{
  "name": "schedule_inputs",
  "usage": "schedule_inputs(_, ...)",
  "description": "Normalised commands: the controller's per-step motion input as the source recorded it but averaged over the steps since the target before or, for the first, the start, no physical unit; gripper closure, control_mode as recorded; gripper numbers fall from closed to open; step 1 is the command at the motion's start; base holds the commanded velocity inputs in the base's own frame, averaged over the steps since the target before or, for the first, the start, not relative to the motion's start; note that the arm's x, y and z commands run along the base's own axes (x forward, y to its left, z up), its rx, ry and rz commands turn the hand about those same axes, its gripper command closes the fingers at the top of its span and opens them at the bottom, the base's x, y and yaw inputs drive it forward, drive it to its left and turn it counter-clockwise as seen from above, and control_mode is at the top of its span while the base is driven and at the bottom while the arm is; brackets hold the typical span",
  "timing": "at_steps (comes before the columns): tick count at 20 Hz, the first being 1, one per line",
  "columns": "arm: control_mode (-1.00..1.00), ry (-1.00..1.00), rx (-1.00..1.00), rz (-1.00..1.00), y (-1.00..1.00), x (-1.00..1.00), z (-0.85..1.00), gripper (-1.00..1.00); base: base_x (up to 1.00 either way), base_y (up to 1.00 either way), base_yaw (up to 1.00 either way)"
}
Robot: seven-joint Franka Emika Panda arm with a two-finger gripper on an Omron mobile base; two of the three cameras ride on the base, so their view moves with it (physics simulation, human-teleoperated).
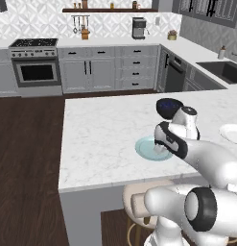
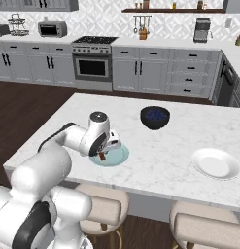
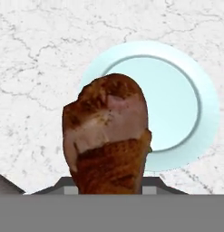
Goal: Pick the chicken drumstick and sweet potato from their plates and place them in the bowl. Then put the bowl in the fridge.
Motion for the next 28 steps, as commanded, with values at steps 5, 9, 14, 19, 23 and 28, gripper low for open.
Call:
schedule_inputs(5, -1.00, 0.04, -0.01, -0.18, -0.01, -0.39, 0.99, 1.00, 0.00, 0.00, 0.00)
schedule_inputs(9, -1.00, -0.06, -0.02, -0.10, 0.00, -0.50, 0.77, 1.00, 0.00, 0.00, 0.00)
schedule_inputs(14, -1.00, -0.10, -0.02, -0.04, 0.00, -0.51, 0.66, 1.00, 0.00, 0.00, 0.00)
schedule_inputs(19, 1.00, -0.03, 0.00, 0.00, 0.00, -0.31, 0.07, 1.00, -0.59, -0.26, -0.01)
schedule_inputs(23, 1.00, 0.00, 0.00, 0.00, 0.00, 0.00, 0.00, 1.00, -1.00, -0.98, -0.13)
schedule_inputs(28, 1.00, 0.00, 0.00, 0.00, 0.00, 0.00, 0.00, 1.00, -0.66, -1.00, -0.05)
